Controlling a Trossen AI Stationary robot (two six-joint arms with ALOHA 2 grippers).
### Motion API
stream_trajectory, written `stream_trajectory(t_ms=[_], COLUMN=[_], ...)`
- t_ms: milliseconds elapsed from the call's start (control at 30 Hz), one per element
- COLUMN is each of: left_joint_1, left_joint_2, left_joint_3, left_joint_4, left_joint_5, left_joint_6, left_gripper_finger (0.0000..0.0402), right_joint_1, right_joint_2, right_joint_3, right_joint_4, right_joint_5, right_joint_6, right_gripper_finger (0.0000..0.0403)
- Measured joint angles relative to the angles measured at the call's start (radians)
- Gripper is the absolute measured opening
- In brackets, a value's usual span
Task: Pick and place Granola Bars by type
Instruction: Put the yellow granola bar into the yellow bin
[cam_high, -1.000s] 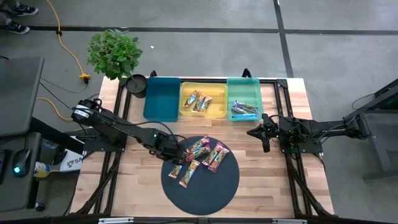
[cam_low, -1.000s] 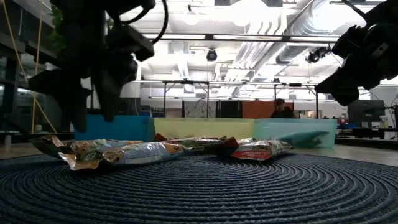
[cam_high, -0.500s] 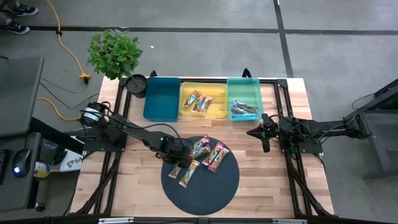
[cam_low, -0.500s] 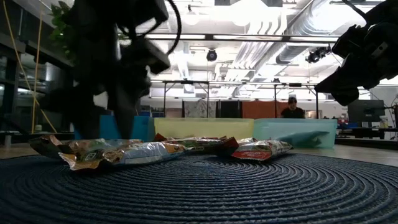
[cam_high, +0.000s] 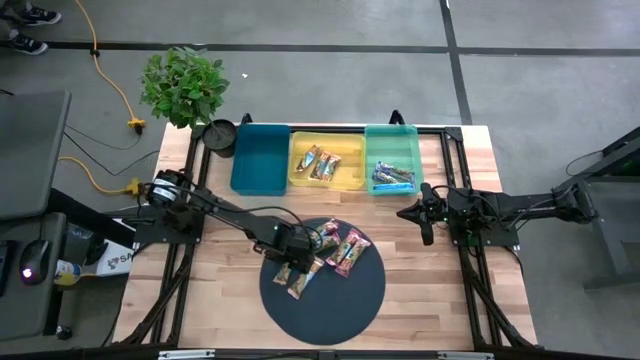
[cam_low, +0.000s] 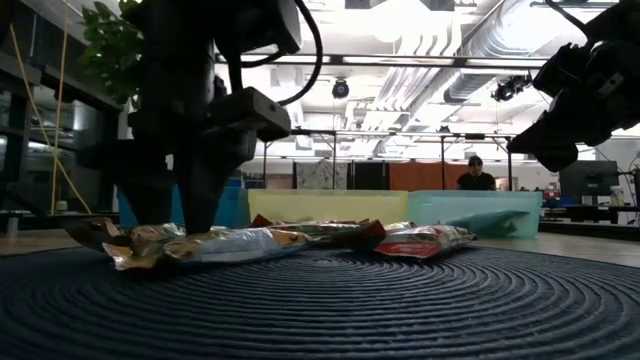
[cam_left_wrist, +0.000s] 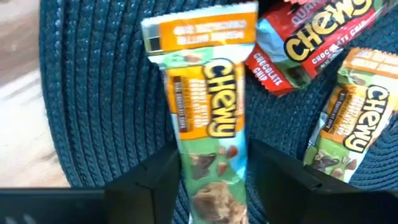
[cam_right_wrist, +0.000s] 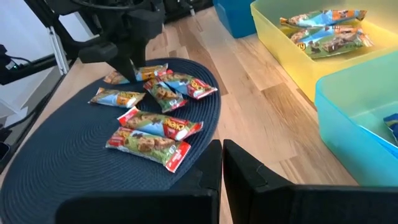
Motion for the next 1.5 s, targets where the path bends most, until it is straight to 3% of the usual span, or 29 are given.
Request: stream_trajectory(t_ms=[833, 1100, 1333, 1500], left_joint_1=[0.000, 0.000, -0.001, -0.002], left_joint_2=[0.001, 0.001, 0.000, -0.001], left_joint_3=[0.001, 0.055, 0.149, 0.256], left_joint_4=[0.010, -0.011, -0.088, -0.106], left_joint_5=[0.036, 0.013, -0.033, -0.069], left_joint_6=[0.003, 0.019, 0.124, 0.299], left_gripper_finger=[0.0101, 0.0088, 0.0087, 0.0087], right_joint_1=[0.000, 0.000, 0.000, 0.000], right_joint_2=[0.000, 0.000, 0.000, 0.000], right_joint_3=[0.000, 0.000, 0.000, 0.000], right_joint_4=[-0.001, -0.001, -0.001, -0.001], right_joint_5=[0.000, 0.000, 0.000, 0.000], right_joint_6=[0.000, 0.000, 0.000, 0.000], right_gripper_finger=[0.0000, 0.0000, 0.0000, 0.0000])
